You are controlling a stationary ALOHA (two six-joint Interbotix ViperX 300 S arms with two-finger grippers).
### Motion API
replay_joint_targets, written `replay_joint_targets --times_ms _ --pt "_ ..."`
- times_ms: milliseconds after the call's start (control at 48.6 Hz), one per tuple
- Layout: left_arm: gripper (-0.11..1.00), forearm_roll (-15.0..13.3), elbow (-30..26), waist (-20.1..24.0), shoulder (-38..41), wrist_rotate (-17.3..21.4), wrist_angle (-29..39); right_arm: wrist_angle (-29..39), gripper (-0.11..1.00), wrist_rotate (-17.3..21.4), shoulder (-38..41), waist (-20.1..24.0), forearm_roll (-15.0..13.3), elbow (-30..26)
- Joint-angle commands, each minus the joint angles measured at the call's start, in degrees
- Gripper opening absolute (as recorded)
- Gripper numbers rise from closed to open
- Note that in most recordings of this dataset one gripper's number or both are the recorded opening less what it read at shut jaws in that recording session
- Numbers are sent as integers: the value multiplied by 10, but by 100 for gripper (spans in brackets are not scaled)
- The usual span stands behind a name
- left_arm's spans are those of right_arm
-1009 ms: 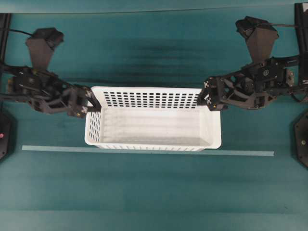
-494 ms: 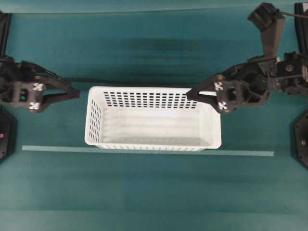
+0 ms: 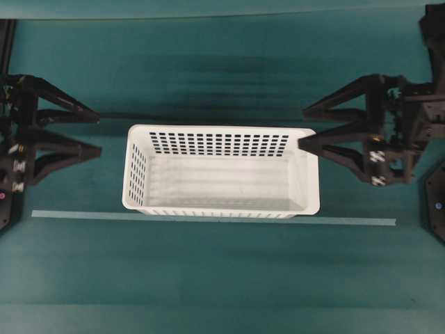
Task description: Lift the white basket with both hands.
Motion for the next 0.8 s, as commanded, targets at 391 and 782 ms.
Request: replay_joint_targets --times_ms 391,782 --pt "91 1 -4 -13 -23 65 -26 -25 90 -185 -76 20 -2 37" --pt "91 2 3 -18 -60 96 -37 -25 90 -191 -141 27 -2 56"
